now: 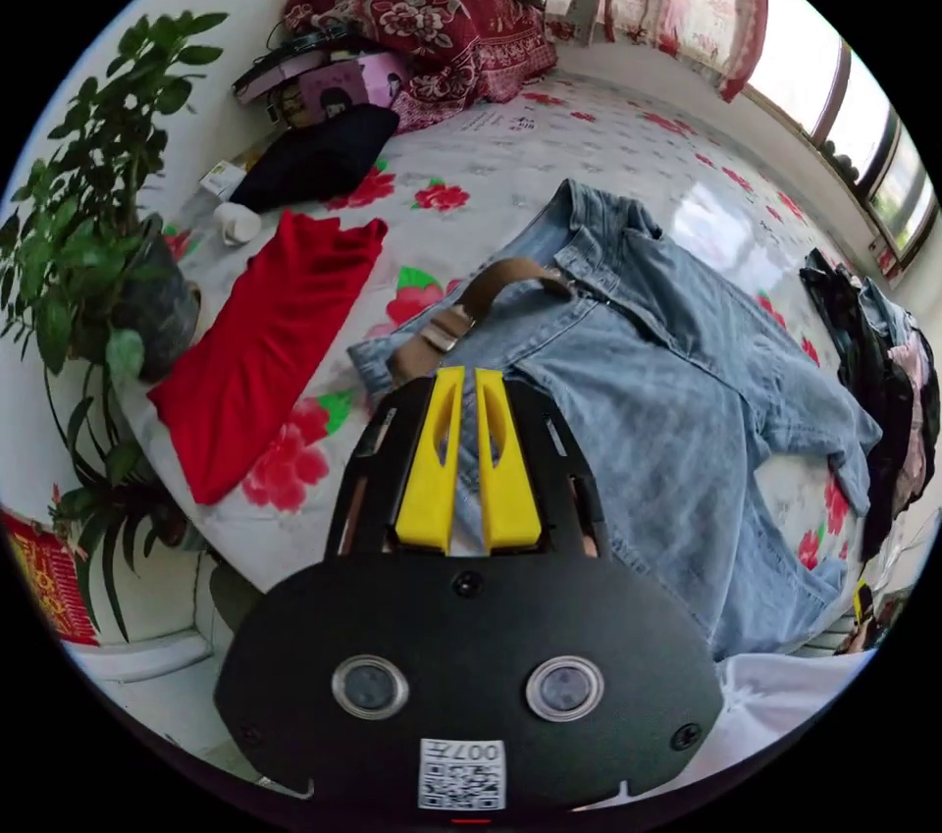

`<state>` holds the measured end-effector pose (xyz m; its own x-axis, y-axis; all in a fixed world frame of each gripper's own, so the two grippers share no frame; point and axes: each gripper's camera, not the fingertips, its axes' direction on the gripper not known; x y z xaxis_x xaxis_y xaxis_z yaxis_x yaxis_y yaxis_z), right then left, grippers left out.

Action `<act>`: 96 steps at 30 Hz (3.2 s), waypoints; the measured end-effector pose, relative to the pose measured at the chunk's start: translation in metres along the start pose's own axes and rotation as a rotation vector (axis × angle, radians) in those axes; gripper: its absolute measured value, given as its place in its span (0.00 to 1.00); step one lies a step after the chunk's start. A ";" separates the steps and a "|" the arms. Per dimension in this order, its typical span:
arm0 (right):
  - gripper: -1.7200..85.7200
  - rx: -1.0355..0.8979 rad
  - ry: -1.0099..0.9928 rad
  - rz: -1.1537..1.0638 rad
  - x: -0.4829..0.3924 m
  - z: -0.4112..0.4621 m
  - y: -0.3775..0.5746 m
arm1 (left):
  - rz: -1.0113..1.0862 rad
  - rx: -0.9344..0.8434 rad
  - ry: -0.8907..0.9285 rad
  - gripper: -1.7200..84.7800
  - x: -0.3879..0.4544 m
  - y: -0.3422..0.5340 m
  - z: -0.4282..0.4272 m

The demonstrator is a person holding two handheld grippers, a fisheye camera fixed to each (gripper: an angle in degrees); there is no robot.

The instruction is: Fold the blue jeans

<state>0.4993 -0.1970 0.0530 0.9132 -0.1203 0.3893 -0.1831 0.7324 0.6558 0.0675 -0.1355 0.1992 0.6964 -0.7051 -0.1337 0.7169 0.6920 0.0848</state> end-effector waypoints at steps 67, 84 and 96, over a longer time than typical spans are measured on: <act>0.02 0.149 -0.817 0.308 0.169 -0.075 0.081 | -0.379 -0.149 0.885 0.01 -0.205 0.098 0.052; 0.04 0.165 -0.460 -0.082 0.078 -0.125 0.022 | 0.011 -0.180 0.956 0.02 -0.102 0.057 -0.008; 0.08 0.138 -0.156 -0.083 0.007 -0.039 -0.044 | 0.054 -0.142 0.456 0.01 -0.064 0.022 -0.042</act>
<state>0.5276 -0.2040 0.0011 0.8619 -0.2860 0.4186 -0.1675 0.6187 0.7675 0.0374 -0.0694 0.1685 0.6243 -0.5497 -0.5551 0.6466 0.7624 -0.0278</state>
